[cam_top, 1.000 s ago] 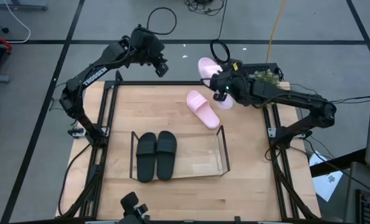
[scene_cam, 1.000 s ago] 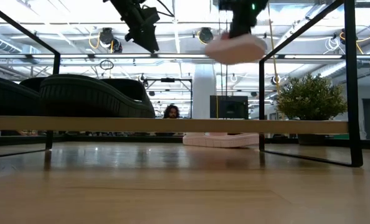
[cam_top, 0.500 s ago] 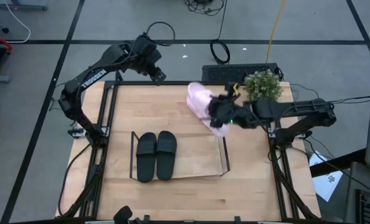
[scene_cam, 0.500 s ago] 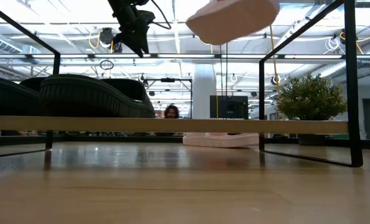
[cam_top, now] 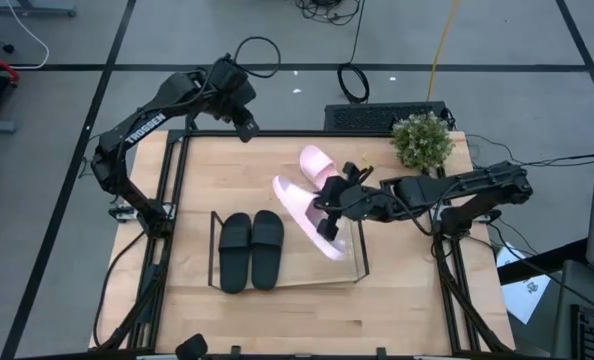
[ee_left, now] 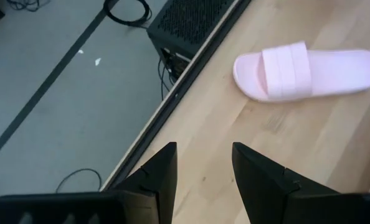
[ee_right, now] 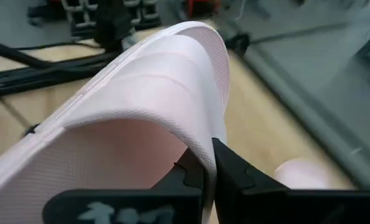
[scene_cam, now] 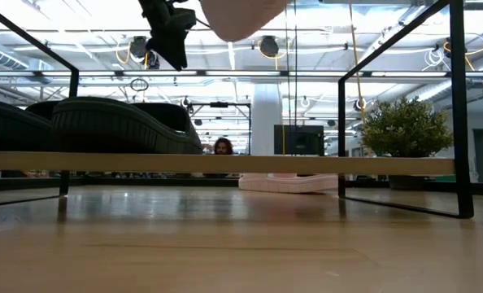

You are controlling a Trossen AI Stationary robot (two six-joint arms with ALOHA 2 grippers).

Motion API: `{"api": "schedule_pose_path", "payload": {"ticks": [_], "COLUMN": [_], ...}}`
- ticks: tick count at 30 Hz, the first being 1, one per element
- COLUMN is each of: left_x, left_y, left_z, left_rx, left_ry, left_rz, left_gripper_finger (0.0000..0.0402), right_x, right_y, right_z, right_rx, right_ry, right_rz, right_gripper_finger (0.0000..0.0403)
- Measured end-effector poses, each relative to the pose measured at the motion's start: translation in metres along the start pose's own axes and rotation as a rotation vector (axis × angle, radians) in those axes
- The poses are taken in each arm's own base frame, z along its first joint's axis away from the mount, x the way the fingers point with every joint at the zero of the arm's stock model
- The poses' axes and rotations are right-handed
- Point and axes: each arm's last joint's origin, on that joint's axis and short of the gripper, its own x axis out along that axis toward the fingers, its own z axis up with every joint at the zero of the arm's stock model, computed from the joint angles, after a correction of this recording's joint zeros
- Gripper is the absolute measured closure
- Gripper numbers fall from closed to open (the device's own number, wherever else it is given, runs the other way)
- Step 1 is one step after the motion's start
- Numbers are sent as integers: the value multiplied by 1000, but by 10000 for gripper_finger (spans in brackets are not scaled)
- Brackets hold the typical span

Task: Pick and place slides into the shelf
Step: Put the right pink slides on the shelf

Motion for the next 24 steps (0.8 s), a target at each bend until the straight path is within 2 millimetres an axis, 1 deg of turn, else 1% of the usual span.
{"api": "schedule_pose_path", "payload": {"ticks": [2, 5, 8, 14, 18, 24], "left_x": [-4, -10, -13, -17, -18, -18], "left_y": [0, 0, 0, 0, 0, 0], "left_z": [-2, -4, -6, -8, -8, -8], "left_rx": [17, 34, 41, 66, 75, 75], "left_ry": [3, 1, -2, 3, -1, -2], "left_rz": [2, 4, 6, 6, 7, 7], "left_gripper_finger": [252, 252, 252, 252, 252, 252], "right_x": [3, 2, 3, 13, 24, 39], "right_y": [1, 3, 9, 25, 33, 38], "right_z": [-2, -8, -14, -40, -56, -73], "right_rx": [62, 125, 191, 238, 217, 117], "right_ry": [17, 54, 90, 271, 382, 463], "right_rz": [-2, -21, -28, -29, -60, -117], "right_gripper_finger": [403, 402, 402, 402, 402, 402]}}
